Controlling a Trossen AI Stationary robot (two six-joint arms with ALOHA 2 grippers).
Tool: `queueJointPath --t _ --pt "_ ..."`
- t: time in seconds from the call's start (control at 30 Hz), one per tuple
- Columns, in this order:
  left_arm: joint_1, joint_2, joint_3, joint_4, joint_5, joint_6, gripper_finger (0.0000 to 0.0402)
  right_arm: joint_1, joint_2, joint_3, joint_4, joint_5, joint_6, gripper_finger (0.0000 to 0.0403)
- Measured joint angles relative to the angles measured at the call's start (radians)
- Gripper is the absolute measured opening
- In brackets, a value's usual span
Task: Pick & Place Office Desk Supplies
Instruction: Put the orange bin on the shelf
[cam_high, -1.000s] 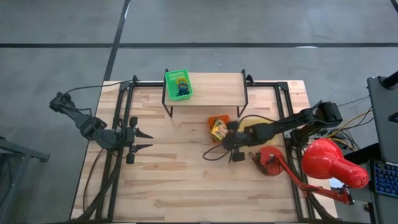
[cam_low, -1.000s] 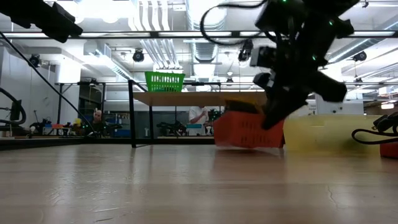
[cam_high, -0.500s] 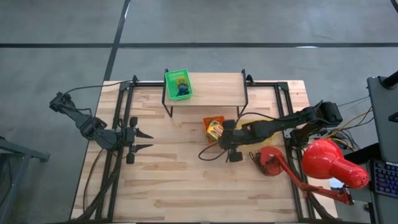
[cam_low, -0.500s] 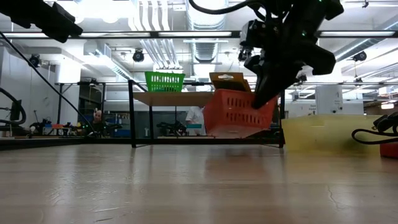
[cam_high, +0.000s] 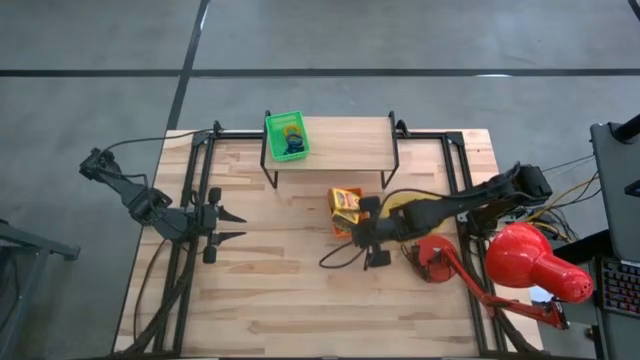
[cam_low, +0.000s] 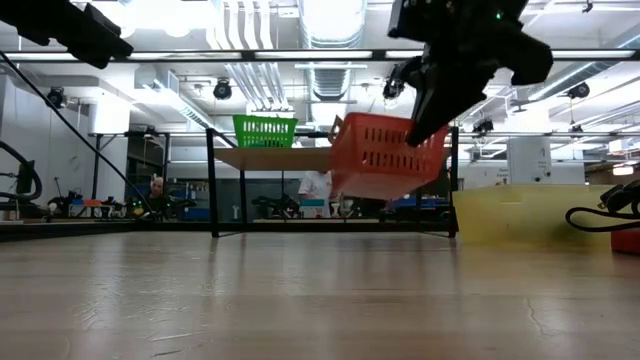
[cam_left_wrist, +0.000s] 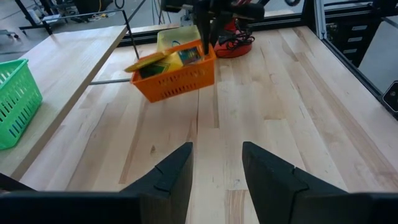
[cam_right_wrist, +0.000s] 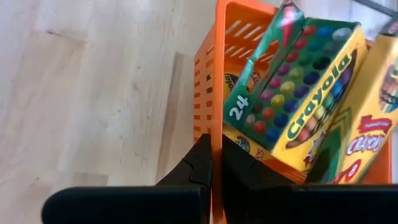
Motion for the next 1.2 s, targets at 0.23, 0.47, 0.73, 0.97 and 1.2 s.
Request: queueJointPath --t 0.23,0.47,0.73,0.97,1.2 --pt "0.0 0.0 0.0 0.0 0.0 0.0 0.0141 0.021 0.02 0.053 -0.073 0.035 0.002 0.0008" --pt "0.0 0.0 0.0 -0.002 0.0 0.0 0.0141 0.023 0.1 0.172 -0.206 0.051 0.011 0.0008" --pt "0.0 0.0 0.0 -0.003 0.0 0.0 0.0141 0.033 0.149 0.344 -0.32 0.057 0.056 0.0008" --pt "0.0 0.0 0.0 -0.003 0.0 0.0 0.0141 0.045 0.149 0.436 -0.401 0.137 0.079 0.0008" --pt "0.0 0.0 0.0 -0.003 0.0 0.0 0.0141 0.004 0.147 0.489 -0.479 0.18 0.045 0.0008"
